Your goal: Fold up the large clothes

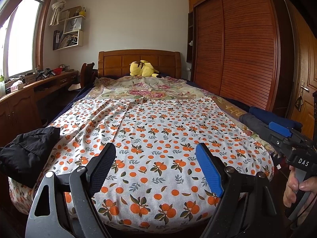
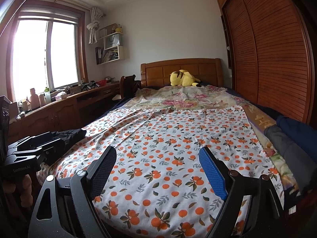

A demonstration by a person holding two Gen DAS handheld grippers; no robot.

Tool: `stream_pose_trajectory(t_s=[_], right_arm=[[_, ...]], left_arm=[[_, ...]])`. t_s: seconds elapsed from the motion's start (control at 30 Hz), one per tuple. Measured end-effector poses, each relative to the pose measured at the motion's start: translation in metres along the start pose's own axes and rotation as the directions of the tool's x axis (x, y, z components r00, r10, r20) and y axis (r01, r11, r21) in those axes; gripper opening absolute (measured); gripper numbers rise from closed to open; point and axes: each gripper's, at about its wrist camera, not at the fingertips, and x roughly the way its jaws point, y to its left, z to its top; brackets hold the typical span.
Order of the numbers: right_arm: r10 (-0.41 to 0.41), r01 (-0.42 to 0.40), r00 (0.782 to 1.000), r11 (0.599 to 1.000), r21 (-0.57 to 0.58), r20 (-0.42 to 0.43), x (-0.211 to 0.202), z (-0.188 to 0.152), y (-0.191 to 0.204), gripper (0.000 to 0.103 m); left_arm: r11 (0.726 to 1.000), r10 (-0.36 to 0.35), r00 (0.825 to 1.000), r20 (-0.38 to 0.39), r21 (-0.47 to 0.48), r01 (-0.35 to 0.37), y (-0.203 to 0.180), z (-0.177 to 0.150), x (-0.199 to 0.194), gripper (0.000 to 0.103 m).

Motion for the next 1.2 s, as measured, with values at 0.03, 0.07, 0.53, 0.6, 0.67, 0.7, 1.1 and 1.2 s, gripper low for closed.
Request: stream_pose_trajectory(t_s=[0.03,0.07,0.53,0.6,0.67,0.7,1.1,1.2], right_arm=[[0.0,0.0,1.0,1.0,-0.001,0.0,0.0,0.0,-0.0001,0.087],[-0.001,0.001,1.0,1.0,-0.001,0.0,0.0,0.0005,-0.0005,0.087],[0.0,0.0,1.0,1.0,0.0,-0.005,0.0007,0.0002,-0.0006,0.087],[0.0,0.0,1.0,1.0,0.0,-0.005,0.0006,-0.0009,0.0,0.087],[0.0,0.0,1.0,1.0,0.0,-0.005,0.0006,-0.0009,-0.0002,0.087],[0.0,0.0,1.0,1.0,0.0,-0.004,0.0006,-0.0009,-0.0002,0.087],[-0.003,0.003,1.0,1.0,0.001,-0.006,0.0007,-0.001,-0.0008,0.087],[-0.006,0.006,1.0,1.0,0.001,-0.007,0.0001,-0.0013,-0.0002,0.087]], left_arm=[[1.0,0.0,1.0,0.0,0.0,0.0,0.0,0.0,-0.0001,0.083],[1.0,0.0,1.0,0.0,0.0,0.0,-0.0002,-0.0001,0.0,0.083],[1.0,0.0,1.0,0.002,0.0,0.0,-0.0002,0.0,-0.0011,0.083],[1.0,-0.001,1.0,0.003,0.0,0.001,-0.0006,0.0004,-0.0021,0.083],[1.0,-0.001,1.0,0.004,0.0,0.001,-0.0006,0.0003,-0.0023,0.083],[1.0,-0.001,1.0,0.003,0.0,0.001,-0.0006,0.0003,-0.0023,0.083],[1.0,-0.001,1.0,0.006,0.0,0.001,-0.0009,0.0006,-0.0034,0.083],[1.0,-0.001,1.0,0.005,0.0,0.001,-0.0012,0.0018,-0.0043,0.083]])
